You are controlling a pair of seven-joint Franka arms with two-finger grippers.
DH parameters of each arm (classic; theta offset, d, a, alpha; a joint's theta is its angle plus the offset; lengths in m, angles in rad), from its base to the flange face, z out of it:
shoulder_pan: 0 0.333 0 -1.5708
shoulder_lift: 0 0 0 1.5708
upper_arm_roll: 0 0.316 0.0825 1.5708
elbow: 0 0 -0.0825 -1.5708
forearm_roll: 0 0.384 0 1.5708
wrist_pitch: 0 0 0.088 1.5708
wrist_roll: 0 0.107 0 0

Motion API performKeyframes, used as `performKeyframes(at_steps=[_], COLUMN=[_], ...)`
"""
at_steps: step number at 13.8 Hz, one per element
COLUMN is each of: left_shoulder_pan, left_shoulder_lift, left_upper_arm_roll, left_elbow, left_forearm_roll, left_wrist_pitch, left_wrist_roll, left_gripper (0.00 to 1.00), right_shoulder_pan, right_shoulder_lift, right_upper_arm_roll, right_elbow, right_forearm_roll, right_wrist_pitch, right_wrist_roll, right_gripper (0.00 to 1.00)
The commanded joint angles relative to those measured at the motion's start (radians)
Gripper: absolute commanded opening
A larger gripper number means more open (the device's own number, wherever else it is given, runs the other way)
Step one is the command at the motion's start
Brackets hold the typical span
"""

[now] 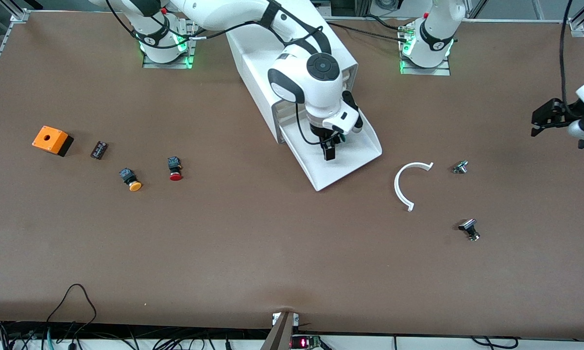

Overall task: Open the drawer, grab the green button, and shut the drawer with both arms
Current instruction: 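Reach the right gripper into the open drawer while the left gripper withdraws, then grasp the green push button inside the drawer with the right gripper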

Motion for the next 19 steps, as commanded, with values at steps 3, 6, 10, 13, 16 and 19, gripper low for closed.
performKeyframes(at_steps=[3, 6, 10, 13, 16, 19], left_shoulder_pan=[0.029, 0.018, 0.016, 0.018, 0.02, 0.021], left_shoulder_lift=[0.023, 0.025, 0.026, 0.032, 0.04, 0.041], left_upper_arm_roll=[0.006, 0.01, 0.01, 0.011, 0.011, 0.011], left_elbow=[0.049, 0.065, 0.065, 0.066, 0.077, 0.077], left_forearm_roll=[0.005, 0.005, 0.005, 0.005, 0.005, 0.005], left_wrist_pitch=[-0.062, -0.07, -0.07, -0.07, -0.07, -0.07], left_wrist_roll=[-0.028, -0.03, -0.03, -0.03, -0.03, -0.028], left_gripper=[1.0, 1.0, 1.0, 1.0, 1.0, 1.0], right_shoulder_pan=[0.062, 0.069, 0.071, 0.071, 0.091, 0.097], right_shoulder_lift=[0.036, 0.059, 0.076, 0.084, 0.087, 0.092], right_upper_arm_roll=[-0.053, -0.053, -0.053, -0.051, -0.065, -0.068], right_elbow=[0.037, 0.037, 0.036, 0.036, 0.036, 0.03], right_forearm_roll=[-0.018, -0.018, -0.018, -0.018, -0.016, -0.018], right_wrist_pitch=[-0.002, 0.002, 0.021, 0.021, 0.022, 0.047], right_wrist_roll=[-0.012, -0.008, 0.0, 0.02, 0.021, 0.018], right_gripper=[1.0, 1.0, 1.0, 0.99, 0.93, 0.77])
